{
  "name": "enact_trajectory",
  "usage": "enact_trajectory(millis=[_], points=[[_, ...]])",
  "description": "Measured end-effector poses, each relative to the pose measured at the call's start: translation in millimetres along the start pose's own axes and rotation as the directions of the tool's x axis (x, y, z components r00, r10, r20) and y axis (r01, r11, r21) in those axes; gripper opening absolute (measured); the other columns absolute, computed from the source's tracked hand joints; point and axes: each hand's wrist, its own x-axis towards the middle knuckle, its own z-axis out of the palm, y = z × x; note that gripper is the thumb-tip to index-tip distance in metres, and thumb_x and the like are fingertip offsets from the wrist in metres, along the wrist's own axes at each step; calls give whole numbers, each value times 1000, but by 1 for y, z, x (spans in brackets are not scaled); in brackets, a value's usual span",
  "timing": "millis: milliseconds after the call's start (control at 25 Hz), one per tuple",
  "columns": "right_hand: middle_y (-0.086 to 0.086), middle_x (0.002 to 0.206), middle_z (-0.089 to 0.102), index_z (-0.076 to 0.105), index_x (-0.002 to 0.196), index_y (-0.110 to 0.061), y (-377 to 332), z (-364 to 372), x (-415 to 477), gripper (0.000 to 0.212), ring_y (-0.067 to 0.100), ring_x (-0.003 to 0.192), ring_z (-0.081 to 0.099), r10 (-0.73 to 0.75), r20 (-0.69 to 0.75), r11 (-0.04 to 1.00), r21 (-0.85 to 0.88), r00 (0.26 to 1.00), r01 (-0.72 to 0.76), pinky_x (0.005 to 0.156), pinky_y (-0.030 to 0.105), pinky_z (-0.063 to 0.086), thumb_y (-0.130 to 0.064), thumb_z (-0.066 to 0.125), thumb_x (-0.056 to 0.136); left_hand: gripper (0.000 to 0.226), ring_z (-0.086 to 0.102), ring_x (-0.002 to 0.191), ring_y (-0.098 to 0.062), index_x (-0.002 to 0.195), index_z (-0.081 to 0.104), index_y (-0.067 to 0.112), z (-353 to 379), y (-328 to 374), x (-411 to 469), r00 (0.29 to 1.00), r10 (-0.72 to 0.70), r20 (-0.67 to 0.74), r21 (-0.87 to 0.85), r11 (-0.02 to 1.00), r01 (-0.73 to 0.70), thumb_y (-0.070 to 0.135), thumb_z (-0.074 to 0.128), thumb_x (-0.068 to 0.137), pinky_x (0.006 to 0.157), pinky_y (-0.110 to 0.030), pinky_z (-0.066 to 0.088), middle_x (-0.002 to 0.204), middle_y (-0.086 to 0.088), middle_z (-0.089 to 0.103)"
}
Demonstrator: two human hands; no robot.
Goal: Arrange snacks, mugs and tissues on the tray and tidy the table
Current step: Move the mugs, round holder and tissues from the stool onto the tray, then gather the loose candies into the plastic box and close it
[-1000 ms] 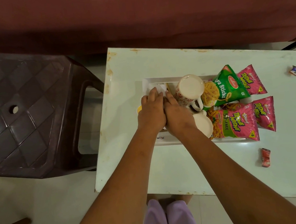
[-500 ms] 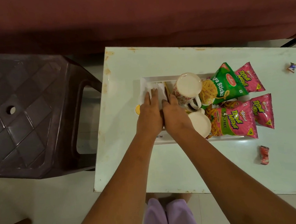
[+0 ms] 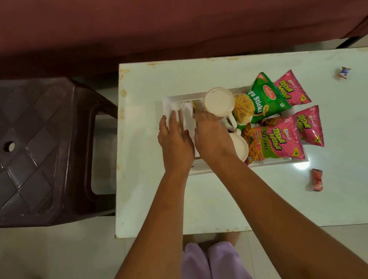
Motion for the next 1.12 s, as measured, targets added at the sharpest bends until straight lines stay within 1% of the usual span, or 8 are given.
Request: enact_trajectory(millis=[160,280,360,400,560,720,960,1120], points=[[11,112,64,63,111,-11,37,-41,-24,26,27,99,61,291,-322,918,359,901,-168,82,34,47,-13,48,90,54,28,139,-33,143,32,20,-10,1,-7,993,-121,7,37,992,121,36,50,94,109,-50,33,151,-10,30],[12,103,68,65,102,-7,114,-71,-51,26,27,97,61,731,-502,657,700,462,-279,78,19,40,-6,46,84,53,37,133,-36,141,36,12,-11,-12,-11,957,-288,43,-24,957,289,30,52,94,112,-49,31,143,-17,41],[14,110,67,64,107,-4,176,-80,-64,30,26,101,60,919,-339,391,844,199,-367,78,14,36,-5,43,86,53,37,133,-37,143,34,12,-6,-18,-6,904,-425,41,-83,900,427,28,50,95,113,-48,29,146,-19,38],[14,118,65,62,113,-4,207,-81,-67,31,23,101,59,966,-191,247,876,172,-414,82,18,38,-8,43,89,54,36,134,-38,144,32,12,-4,-21,-2,878,-477,45,-122,870,479,29,48,96,113,-48,28,148,-19,36],[10,136,53,52,129,-6,271,-79,-50,50,20,107,52,776,394,-182,888,493,-423,94,32,42,-43,34,99,57,35,137,-32,147,24,20,4,-27,17,819,-554,146,-310,761,570,41,40,97,114,-48,28,152,-10,32],[14,124,60,46,134,-2,272,-69,-22,76,26,103,60,501,533,-214,840,682,-499,81,35,50,-60,19,94,64,35,137,-29,146,28,23,11,-22,32,744,-624,239,-439,614,656,56,39,92,116,-49,25,151,-5,36],[11,108,69,58,120,-8,289,-63,-8,87,26,99,66,284,592,-213,806,755,-552,84,37,52,-73,13,85,44,61,83,-9,99,62,30,11,-1,30,724,-635,270,-675,411,613,66,45,84,65,-28,45,85,10,66],[11,108,70,59,117,-9,317,-77,-8,86,25,99,67,330,576,-192,816,748,-545,84,38,52,-75,16,84,52,62,104,-18,119,61,30,29,19,26,749,-573,333,-722,355,593,65,44,85,86,-36,50,105,4,68]])
